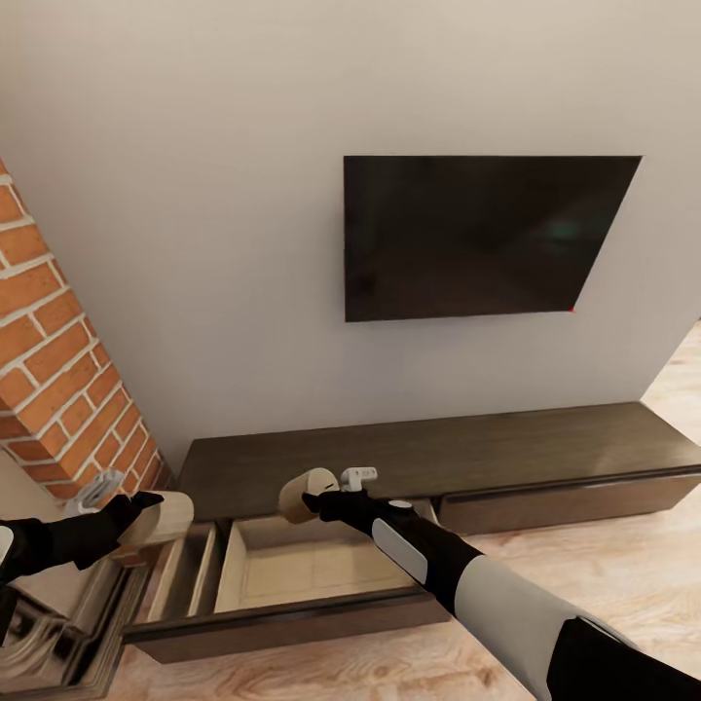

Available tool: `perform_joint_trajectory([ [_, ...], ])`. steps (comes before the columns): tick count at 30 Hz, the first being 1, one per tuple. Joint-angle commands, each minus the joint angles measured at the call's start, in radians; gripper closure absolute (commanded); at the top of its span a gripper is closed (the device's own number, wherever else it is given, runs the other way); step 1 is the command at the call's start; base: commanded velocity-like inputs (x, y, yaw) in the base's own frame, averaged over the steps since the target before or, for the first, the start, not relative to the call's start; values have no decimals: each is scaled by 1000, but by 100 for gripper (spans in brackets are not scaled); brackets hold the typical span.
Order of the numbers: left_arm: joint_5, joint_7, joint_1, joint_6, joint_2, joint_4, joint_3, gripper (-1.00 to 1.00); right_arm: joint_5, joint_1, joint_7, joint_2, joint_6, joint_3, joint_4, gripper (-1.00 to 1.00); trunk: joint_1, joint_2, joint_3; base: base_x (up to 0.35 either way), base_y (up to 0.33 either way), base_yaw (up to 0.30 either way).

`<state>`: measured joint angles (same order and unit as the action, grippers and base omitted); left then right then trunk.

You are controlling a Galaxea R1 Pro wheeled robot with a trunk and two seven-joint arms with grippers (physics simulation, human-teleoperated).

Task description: Place each of the two pumpkins and all three candles from the living room inside a cabinet in the living room (use any cabinet), then make sure every cabinet is closed, and position the cauldron so it is next to a table in the living room.

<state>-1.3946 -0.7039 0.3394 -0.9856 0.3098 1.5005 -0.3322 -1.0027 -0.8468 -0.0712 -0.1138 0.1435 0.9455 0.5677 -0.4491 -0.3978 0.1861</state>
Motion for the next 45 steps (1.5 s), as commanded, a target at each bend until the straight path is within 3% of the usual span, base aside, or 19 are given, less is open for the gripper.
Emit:
perform_joint_trajectory([
  [1, -11, -11, 1, -2, 0, 1, -1, 100, -7, -2, -1, 0, 0, 2, 1, 100, -1, -2, 2, 144, -185, 0],
  [30, -10, -13, 1, -2, -1, 2, 8, 100, -10, -2, 8, 0, 4, 2, -8, 100, -1, -2, 2, 54, -72, 0],
  [32, -10, -18, 1, -1, -1, -7, 25, 100, -14, -2, 65, -1, 26, 2, -12, 100, -1, -2, 2, 17, -19, 0],
  [35, -3, -45, 10, 3, -1, -109, 98, 100, -20, -2, 218, -11, 92, 1, -4, 100, -1, -2, 2, 4, -5, 0],
  [37, 31, -51, 13, 6, -2, -145, 121, 100, -20, -1, 252, -28, 109, 1, -3, 100, -1, -2, 2, 1, -1, 0],
  [38, 82, -50, 15, 10, -7, -164, 133, 100, -21, 0, 274, -39, 115, 1, -3, 100, -1, -2, 2, 0, 0, 0],
  [41, 187, -44, 19, 19, -28, -207, 158, 100, -22, 0, 332, -48, 120, 1, -4, 100, -1, -2, 2, 0, 0, 0],
  [45, 244, -41, 39, 23, -64, -246, 176, 100, -22, 0, 378, -53, 141, 1, -4, 100, -1, -2, 2, 0, 0, 0],
])
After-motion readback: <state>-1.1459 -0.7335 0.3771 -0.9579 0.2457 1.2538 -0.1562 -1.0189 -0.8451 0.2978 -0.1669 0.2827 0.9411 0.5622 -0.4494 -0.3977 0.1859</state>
